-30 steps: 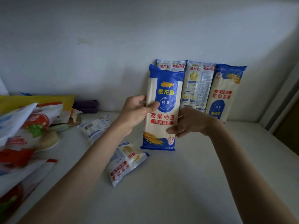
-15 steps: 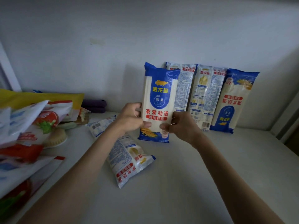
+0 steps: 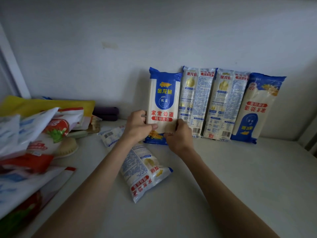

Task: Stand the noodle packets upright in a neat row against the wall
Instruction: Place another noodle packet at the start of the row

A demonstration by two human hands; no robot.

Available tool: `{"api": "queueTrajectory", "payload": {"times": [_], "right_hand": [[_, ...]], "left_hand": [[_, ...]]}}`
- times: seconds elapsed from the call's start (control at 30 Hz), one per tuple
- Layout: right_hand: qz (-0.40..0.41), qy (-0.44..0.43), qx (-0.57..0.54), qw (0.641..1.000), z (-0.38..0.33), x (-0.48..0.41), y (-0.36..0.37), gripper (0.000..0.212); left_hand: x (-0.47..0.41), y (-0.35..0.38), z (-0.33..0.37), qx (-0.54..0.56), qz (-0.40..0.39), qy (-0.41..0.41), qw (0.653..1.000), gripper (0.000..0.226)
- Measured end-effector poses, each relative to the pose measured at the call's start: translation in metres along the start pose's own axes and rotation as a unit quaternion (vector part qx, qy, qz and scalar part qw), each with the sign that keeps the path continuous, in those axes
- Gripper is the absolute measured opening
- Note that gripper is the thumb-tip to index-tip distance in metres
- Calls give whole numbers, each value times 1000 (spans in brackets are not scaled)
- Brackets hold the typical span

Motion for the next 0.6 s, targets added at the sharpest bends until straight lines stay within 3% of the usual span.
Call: {"api": "queueTrajectory", "payload": {"times": [0.07,0.17,0.23,0.47,0.6], "right_hand": [[12,-1,11,1000,-1,-2,5,36],[30,-3,36,999,-1,-3,10,36],[40,-4,48,998,-2,-4,12,38],[49,-22,114,992,-8,-17,12,37],[53,-15,122,991,-9,-21,14,36]], "left_hand": [[-2,-3,1,-22,-11,5,1000,43],[-1,-5,-2,-51,-50,2,997,79],[1,-3,-5,-66,-59,7,996,87],[-10,9,-12,-160,22,33,986,55],[-12,13,-10,-205,41,62,976,52]]}}
Point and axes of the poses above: each hand's wrist, its own x-axis away from the middle knuckle, its own y-axis out of the palm, z = x × y, the point moved 3 cm from there along -x, towards the middle knuckle, and after that the axes turned 8 degrees about z, right-handed, at the moved point
